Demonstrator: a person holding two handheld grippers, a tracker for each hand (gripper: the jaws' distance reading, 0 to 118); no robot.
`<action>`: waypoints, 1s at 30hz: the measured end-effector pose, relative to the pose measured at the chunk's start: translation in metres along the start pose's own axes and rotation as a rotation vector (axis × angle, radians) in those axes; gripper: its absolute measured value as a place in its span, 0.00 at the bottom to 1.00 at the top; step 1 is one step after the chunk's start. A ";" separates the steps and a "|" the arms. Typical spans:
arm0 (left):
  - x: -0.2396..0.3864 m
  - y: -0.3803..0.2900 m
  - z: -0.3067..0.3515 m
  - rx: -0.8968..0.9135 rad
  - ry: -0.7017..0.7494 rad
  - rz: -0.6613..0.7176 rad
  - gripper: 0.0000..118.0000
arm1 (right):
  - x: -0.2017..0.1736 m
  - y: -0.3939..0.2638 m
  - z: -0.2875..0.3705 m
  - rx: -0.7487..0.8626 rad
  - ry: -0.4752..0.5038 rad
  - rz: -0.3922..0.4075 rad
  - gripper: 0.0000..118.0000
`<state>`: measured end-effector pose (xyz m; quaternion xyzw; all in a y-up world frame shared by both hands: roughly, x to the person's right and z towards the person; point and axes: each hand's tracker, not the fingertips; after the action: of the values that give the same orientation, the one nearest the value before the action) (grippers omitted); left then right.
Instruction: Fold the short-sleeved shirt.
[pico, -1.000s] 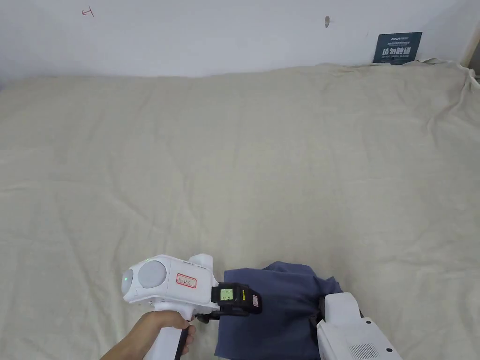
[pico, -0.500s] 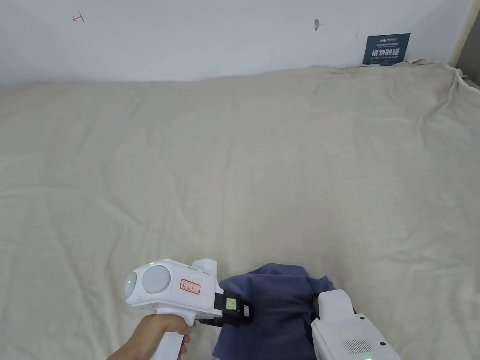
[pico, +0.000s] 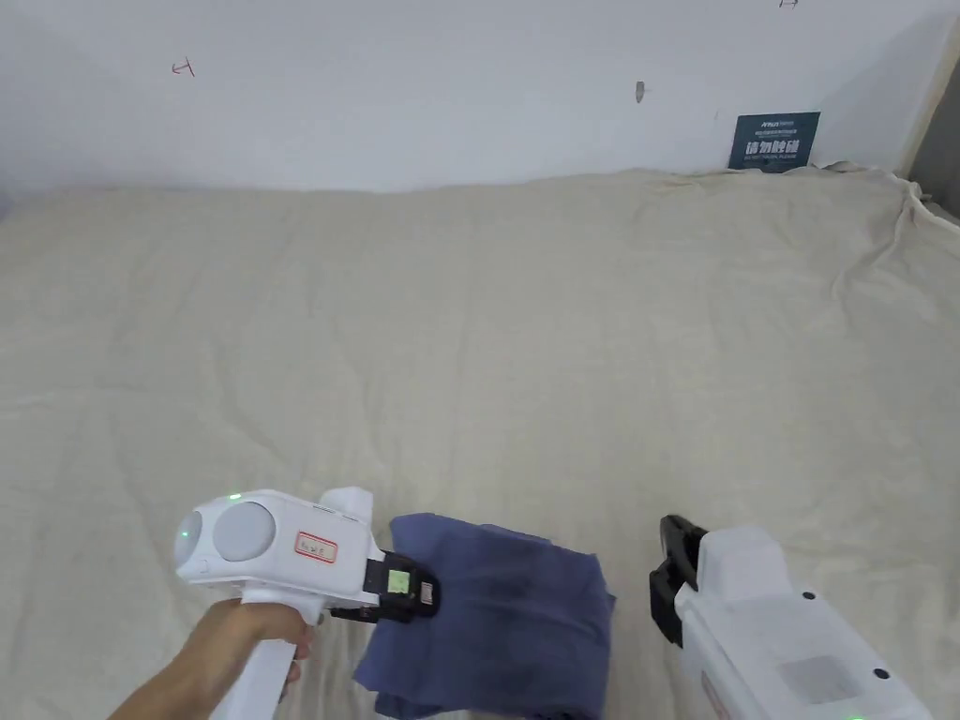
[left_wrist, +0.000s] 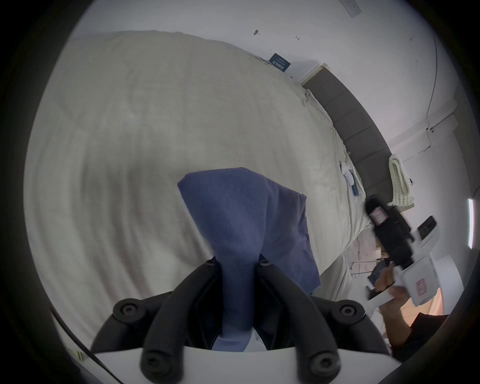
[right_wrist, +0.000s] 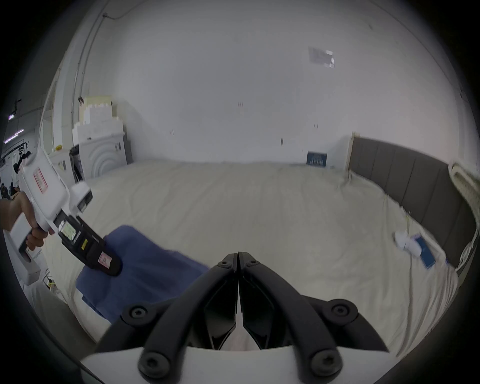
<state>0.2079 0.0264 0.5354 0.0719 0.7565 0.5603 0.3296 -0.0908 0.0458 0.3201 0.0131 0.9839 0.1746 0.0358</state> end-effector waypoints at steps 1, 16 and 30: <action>-0.005 0.002 0.007 0.001 0.024 -0.006 0.13 | 0.002 0.008 0.004 0.022 0.005 0.001 0.00; -0.140 0.031 0.117 0.035 0.486 0.007 0.12 | 0.015 0.079 0.036 0.205 -0.057 0.047 0.00; -0.241 0.021 0.126 0.057 0.642 0.216 0.15 | 0.004 0.069 0.025 0.129 -0.097 0.000 0.00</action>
<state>0.4617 0.0194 0.6354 -0.0193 0.8249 0.5648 0.0110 -0.0920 0.1191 0.3203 0.0237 0.9902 0.1101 0.0828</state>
